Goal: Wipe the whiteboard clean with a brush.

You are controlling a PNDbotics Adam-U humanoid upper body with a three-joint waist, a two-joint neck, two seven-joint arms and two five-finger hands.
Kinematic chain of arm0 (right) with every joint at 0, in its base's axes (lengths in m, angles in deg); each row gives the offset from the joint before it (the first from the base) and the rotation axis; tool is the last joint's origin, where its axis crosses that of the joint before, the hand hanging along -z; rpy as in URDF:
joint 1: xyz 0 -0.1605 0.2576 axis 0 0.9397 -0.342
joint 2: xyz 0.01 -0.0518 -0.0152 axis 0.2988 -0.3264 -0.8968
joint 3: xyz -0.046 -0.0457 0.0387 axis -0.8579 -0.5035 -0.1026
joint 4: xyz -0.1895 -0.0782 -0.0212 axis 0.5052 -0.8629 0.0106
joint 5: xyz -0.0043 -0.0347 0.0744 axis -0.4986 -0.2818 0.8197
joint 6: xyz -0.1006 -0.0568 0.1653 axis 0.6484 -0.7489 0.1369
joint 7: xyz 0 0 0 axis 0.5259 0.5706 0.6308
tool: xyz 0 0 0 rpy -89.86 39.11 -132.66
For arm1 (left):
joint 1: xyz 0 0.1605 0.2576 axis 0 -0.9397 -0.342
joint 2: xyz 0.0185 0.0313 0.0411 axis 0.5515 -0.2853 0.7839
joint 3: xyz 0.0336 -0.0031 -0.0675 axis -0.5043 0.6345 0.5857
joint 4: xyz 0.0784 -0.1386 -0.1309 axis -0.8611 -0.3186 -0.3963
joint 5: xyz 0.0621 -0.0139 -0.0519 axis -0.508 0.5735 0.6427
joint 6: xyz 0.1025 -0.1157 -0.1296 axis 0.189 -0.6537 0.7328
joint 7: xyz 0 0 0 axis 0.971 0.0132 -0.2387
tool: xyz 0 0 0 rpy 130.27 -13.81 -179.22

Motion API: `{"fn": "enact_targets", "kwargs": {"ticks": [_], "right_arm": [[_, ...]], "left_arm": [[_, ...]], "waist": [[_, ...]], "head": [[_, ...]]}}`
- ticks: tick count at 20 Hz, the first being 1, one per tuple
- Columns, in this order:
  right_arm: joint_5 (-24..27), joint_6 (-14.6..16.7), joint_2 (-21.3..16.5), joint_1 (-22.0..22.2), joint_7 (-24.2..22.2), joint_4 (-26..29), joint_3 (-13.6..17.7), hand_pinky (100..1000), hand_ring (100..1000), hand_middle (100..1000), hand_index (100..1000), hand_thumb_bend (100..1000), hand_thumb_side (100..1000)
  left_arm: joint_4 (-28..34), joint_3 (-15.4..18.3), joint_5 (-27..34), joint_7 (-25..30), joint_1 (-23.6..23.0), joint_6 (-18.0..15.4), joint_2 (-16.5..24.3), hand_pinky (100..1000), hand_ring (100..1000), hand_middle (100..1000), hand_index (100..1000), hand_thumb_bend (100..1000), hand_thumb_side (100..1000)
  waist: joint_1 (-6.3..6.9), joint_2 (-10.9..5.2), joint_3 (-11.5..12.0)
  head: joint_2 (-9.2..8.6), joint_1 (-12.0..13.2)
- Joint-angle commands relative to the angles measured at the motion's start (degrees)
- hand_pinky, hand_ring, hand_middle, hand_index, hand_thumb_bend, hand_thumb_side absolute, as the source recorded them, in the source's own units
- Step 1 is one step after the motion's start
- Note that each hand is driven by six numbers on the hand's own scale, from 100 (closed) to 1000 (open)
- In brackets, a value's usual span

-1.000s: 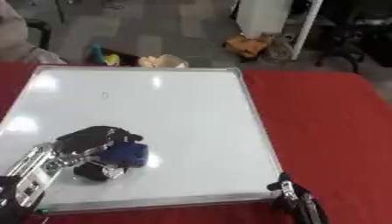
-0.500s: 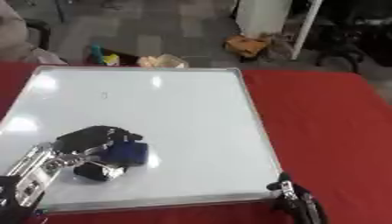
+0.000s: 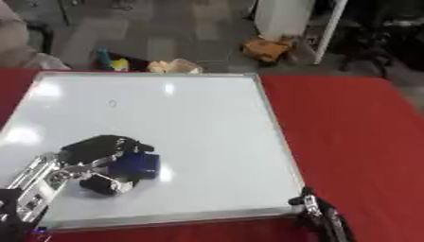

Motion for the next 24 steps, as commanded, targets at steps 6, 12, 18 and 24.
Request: {"fn": "enact_targets", "kwargs": {"ticks": [6,12,18,24], "right_arm": [[-0.19,0.15,-0.33,-0.27,0.01,0.76,0.09,418,352,153,551,100,845],[-0.18,0.14,-0.4,-0.26,0.0,0.84,0.09,418,352,153,551,100,845],[-0.21,0.13,-0.42,-0.25,0.0,0.87,0.09,418,352,153,551,100,845],[-0.28,0.13,-0.3,-0.3,-0.04,0.91,0.07,419,352,153,551,100,845]], "left_arm": [[0.56,0.37,-0.09,-0.28,0.94,0.75,0.33,707,771,657,956,100,423],[1.02,1.0,0.32,-0.6,1.83,1.47,0.65,708,769,656,953,100,390],[1.48,2.01,0.98,-1.01,3.44,2.83,1.34,707,766,656,950,100,363],[0.62,3.22,1.23,-1.67,6.03,4.28,1.82,706,764,656,947,100,336]], "waist": [[0.16,-0.42,0.02],[0.14,-0.46,0.15],[0.14,-0.42,0.16],[0.03,-0.12,0.02]], "head": [[0.52,-0.05],[0.43,-0.13],[0.33,-0.3],[-0.11,-0.46]]}}
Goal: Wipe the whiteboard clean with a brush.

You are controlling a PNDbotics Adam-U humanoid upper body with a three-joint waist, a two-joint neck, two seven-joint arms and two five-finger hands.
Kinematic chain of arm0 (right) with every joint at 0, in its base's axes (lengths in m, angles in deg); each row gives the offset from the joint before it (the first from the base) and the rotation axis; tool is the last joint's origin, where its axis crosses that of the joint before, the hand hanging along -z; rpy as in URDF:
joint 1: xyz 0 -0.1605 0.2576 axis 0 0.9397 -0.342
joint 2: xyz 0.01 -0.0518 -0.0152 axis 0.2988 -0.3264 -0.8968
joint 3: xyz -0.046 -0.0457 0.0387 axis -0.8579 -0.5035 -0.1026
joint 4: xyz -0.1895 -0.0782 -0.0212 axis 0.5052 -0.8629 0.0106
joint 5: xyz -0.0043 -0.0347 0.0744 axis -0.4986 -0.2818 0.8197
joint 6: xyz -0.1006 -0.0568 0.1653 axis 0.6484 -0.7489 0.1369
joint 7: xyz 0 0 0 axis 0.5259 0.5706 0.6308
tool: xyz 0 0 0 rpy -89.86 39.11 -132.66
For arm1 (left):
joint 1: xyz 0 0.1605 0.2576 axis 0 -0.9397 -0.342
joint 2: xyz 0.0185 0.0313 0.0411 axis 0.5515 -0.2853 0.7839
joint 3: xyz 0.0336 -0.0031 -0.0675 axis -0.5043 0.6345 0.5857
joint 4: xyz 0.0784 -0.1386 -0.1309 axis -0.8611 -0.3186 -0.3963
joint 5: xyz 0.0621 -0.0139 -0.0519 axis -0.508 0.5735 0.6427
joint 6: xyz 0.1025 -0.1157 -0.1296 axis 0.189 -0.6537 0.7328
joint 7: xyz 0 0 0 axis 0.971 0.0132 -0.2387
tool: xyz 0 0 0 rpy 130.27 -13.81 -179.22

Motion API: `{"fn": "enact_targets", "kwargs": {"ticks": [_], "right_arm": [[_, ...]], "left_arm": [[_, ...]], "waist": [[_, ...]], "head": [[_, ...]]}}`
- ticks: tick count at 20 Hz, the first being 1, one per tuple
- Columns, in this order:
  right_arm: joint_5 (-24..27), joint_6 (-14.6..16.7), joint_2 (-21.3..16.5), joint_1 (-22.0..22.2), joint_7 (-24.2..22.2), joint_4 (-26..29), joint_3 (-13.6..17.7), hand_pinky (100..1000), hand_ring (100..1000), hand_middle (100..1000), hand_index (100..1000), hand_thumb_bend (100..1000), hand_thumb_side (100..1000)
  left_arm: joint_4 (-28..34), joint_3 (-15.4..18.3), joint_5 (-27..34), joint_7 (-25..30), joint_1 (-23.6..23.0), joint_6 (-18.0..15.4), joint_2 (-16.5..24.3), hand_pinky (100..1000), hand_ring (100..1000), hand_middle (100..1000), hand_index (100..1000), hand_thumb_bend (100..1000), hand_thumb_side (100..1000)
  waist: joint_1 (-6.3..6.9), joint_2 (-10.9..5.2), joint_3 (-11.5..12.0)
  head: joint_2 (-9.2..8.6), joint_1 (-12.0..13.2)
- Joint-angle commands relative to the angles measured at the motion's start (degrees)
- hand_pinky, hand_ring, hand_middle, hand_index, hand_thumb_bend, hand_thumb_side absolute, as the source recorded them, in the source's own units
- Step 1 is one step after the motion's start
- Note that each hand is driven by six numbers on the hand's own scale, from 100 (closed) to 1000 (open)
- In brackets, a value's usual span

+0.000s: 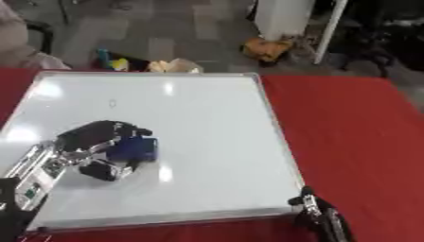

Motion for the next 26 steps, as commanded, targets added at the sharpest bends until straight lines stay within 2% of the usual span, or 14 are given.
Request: {"fn": "enact_targets", "kwargs": {"ticks": [1,13,20,26], "right_arm": [[-0.27,0.13,-0.26,-0.32,-0.05,0.91,0.06,419,351,153,551,100,846],[-0.55,0.23,0.38,-0.7,-0.22,0.72,-0.14,419,351,152,551,100,849],[-0.71,0.25,0.59,-0.79,-0.34,0.72,-0.23,419,351,152,551,100,850],[-0.8,0.24,0.67,-0.79,-0.47,0.84,-0.31,419,352,152,551,100,849]], "left_arm": [[0.05,1.43,0.27,-0.56,2.37,0.97,1.63,706,764,656,947,100,333],[-7.58,5.35,-3.08,-5.54,9.64,6.93,1.59,704,758,651,935,100,279],[-13.67,8.25,-5.29,-11.19,13.46,12.14,2.16,693,755,643,930,100,248],[-18.33,9.88,-6.39,-15.07,15.28,16.42,2.57,688,755,641,929,100,267]], "waist": [[0.07,-0.38,-0.17],[-0.19,0.89,-1.01],[-0.37,1.44,-1.33],[-0.6,1.73,-1.44]], "head": [[-0.22,-0.29],[-1.83,-0.39],[-2.66,-0.45],[-3.1,-0.4]]}}
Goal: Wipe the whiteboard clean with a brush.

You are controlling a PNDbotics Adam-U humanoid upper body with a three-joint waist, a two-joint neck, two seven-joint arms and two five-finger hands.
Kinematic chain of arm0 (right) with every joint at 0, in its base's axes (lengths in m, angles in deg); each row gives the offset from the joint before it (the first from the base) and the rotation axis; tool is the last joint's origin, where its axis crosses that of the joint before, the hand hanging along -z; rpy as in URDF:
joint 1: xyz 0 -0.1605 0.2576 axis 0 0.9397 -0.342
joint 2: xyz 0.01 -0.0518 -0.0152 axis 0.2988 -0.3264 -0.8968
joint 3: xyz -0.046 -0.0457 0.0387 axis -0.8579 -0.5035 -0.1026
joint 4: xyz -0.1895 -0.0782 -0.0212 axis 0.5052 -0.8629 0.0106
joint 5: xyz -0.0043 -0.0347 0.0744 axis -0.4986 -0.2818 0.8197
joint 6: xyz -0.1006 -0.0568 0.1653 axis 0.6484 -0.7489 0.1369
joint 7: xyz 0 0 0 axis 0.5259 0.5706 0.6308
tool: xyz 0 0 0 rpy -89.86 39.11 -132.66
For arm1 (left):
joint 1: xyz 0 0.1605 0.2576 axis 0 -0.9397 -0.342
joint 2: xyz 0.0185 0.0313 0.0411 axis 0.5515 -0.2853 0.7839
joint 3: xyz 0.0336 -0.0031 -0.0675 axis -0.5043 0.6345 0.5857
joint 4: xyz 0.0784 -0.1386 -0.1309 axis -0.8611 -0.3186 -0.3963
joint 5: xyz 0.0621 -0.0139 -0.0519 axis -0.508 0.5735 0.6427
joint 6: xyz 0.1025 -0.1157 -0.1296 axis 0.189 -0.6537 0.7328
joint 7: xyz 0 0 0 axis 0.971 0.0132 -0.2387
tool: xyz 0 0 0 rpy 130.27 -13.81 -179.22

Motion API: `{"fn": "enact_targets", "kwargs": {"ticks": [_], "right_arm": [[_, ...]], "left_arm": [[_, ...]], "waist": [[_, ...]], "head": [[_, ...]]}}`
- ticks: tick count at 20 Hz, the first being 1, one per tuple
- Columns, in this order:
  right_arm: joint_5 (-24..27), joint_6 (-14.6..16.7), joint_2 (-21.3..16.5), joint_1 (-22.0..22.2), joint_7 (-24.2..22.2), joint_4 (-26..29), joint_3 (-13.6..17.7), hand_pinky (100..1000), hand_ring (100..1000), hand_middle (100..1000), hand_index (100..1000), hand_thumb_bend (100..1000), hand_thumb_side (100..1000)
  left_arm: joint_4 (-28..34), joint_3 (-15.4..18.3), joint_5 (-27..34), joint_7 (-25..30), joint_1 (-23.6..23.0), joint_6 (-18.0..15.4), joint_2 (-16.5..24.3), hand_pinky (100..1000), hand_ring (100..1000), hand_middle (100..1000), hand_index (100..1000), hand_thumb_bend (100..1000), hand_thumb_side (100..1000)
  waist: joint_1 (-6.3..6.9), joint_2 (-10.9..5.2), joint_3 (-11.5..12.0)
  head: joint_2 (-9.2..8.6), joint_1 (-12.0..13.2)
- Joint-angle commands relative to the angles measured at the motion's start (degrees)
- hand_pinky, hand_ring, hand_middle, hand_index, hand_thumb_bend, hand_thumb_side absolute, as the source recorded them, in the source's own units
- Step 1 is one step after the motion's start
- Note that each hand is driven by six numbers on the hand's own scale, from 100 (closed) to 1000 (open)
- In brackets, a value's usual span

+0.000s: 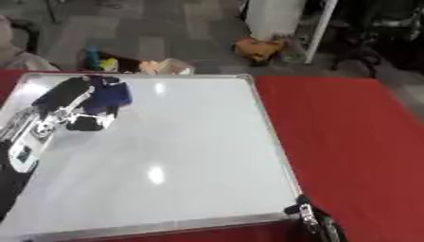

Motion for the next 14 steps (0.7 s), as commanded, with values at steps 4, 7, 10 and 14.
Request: {"fn": "enact_targets", "kwargs": {"ticks": [4,7,10,14], "right_arm": [[-0.3,-0.02,-0.15,-0.2,-0.24,0.97,0.01,419,352,152,551,100,848],[-0.24,-0.01,-0.2,-0.24,-0.28,1.1,0.0,419,352,152,551,100,848],[-0.16,0.01,-0.29,-0.29,-0.31,1.33,0.01,419,352,152,551,100,847],[0.01,0.03,-0.44,-0.37,-0.33,1.95,0.06,419,352,152,551,100,843]], "left_arm": [[-3.61,1.76,-1.42,-3.26,2.37,3.83,1.81,688,755,640,928,100,278],[-5.61,1.76,-2.44,-3.69,2.59,4.54,1.75,691,754,641,925,100,281],[-7.25,1.65,-3.63,-3.8,2.55,4.65,1.48,695,753,642,923,100,290],[-9.23,1.55,-5.27,-3.94,2.25,4.53,0.99,699,752,643,922,100,303]], "waist": [[0.0,-0.48,-0.17],[-0.01,-0.5,-0.16],[-0.03,-0.52,-0.16],[-0.09,-0.52,-0.22]], "head": [[-0.83,0.02],[-0.87,0.03],[-0.93,0.04],[-0.95,0.02]]}}
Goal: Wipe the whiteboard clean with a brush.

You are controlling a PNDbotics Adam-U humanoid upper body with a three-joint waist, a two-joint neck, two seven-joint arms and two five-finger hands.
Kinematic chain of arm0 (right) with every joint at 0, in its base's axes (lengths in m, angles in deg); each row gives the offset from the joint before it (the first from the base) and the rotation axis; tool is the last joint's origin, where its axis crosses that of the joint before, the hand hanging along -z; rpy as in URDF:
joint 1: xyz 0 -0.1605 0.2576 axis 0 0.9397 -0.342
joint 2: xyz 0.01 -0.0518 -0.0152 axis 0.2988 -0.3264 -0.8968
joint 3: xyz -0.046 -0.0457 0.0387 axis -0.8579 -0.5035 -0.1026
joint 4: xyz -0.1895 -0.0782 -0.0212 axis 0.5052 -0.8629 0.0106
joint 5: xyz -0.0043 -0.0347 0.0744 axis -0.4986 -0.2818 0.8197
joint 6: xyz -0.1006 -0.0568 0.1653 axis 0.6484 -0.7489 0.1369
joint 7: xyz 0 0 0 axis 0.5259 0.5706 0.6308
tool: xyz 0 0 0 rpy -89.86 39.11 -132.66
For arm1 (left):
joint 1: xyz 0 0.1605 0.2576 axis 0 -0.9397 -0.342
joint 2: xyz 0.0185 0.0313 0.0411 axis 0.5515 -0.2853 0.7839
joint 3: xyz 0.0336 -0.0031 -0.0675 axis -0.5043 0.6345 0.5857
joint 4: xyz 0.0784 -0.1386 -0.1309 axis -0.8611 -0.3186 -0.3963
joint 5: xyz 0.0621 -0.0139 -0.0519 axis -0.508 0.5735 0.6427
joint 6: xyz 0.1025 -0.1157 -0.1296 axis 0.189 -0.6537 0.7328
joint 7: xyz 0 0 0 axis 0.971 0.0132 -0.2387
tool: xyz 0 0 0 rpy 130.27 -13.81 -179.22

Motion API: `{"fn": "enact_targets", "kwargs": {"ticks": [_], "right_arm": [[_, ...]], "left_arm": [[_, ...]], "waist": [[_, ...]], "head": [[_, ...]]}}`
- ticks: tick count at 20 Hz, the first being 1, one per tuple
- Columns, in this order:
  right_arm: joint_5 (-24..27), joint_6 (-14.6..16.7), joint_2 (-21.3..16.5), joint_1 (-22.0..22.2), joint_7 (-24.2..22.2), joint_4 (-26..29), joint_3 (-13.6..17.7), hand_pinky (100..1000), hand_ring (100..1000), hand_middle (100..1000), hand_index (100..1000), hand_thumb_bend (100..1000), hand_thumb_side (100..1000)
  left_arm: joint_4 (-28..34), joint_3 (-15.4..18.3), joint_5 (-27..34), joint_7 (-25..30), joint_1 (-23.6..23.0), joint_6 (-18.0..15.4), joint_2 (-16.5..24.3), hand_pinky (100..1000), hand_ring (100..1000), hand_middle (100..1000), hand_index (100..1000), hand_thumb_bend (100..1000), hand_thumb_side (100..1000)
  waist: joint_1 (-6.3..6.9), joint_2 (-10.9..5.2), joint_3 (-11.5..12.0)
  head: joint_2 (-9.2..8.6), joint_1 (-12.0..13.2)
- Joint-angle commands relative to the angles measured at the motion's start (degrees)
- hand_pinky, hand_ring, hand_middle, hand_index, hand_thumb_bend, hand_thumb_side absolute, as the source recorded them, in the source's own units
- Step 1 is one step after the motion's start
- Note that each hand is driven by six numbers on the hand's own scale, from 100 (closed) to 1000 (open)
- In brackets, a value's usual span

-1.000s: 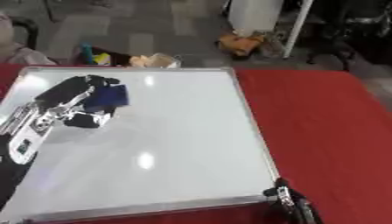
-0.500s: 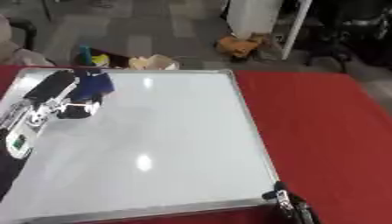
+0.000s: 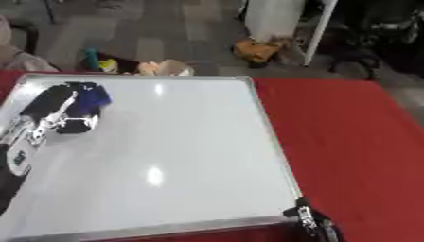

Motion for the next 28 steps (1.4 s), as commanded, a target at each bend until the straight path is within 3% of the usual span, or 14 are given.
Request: {"fn": "enact_targets", "kwargs": {"ticks": [1,28], "right_arm": [[0.08,0.1,-0.67,-0.38,-0.13,1.8,0.09,420,352,152,551,100,842],[0.35,-0.36,-1.0,-0.5,-0.2,3.36,0.2,420,353,153,552,100,838]], "left_arm": [[-0.75,0.44,-1.45,-0.29,1.01,0.08,0.48,701,752,644,921,100,303],[-6.7,0.01,-7.74,-0.62,-1.72,0.75,-1.61,724,753,660,898,100,362]], "waist": [[0.17,-0.68,-0.14],[-0.02,-0.78,-0.04]], "head": [[-0.73,0.02],[-1.04,-0.12]]}}
